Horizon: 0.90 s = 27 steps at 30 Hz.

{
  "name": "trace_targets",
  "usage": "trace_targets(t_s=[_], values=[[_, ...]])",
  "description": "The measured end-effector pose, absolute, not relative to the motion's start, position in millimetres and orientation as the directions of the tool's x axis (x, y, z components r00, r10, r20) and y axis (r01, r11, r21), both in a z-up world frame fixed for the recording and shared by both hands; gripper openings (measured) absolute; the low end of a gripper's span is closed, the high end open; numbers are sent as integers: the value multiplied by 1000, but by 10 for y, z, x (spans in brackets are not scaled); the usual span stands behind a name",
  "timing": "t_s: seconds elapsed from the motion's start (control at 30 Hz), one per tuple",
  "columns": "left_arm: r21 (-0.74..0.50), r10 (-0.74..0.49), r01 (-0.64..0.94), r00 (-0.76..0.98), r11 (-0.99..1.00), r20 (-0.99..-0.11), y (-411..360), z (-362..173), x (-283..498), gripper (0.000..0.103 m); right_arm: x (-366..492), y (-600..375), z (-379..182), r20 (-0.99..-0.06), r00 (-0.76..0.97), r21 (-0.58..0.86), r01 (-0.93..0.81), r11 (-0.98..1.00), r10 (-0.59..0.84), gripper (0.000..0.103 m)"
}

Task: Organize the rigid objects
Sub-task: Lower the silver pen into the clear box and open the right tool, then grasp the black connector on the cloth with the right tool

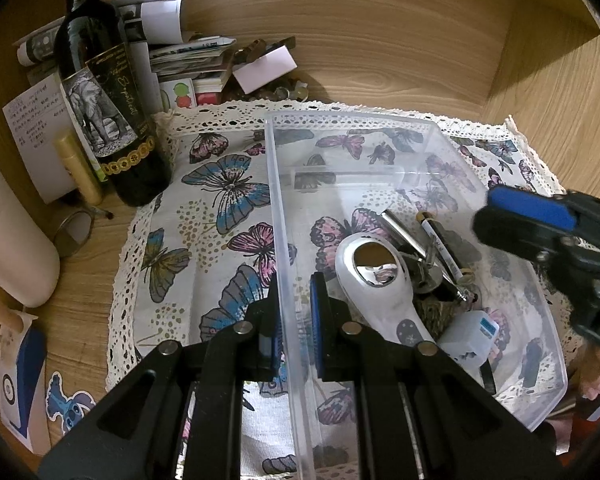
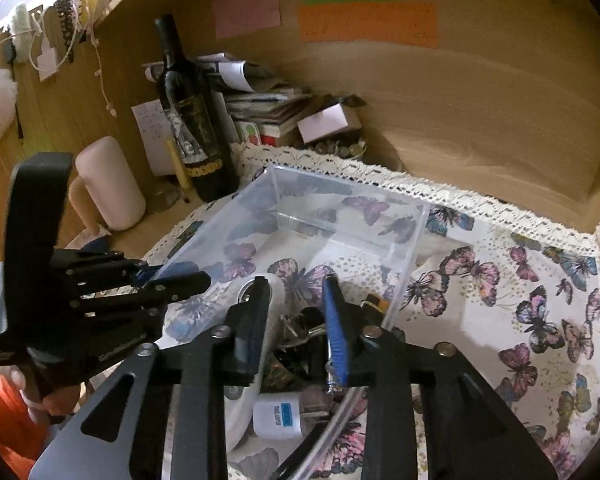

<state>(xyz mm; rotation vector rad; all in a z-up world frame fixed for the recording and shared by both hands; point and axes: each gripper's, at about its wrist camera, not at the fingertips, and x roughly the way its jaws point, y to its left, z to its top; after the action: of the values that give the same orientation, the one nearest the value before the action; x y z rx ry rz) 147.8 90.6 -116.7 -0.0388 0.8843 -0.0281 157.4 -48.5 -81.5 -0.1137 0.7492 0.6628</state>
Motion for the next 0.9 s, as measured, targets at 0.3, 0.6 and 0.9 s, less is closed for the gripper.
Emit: trace_targets(t_s=[0.3,0.6,0.9], values=[[-37,-29,0,614,999,-789,889,-1192,1490,10,1419,-818,-724,-650,588,119,-547,829,481,34],[-15,-4,-13,608,1000,-794,860,-1199,1475,10,1208,-1318,-843,-696,614,102,-431,897,373,49],[-2,11,-20,607,1000,-795,852,-1196,1466,10,968,-1488,-1272,-790,504,141,-404,904,348,57]])
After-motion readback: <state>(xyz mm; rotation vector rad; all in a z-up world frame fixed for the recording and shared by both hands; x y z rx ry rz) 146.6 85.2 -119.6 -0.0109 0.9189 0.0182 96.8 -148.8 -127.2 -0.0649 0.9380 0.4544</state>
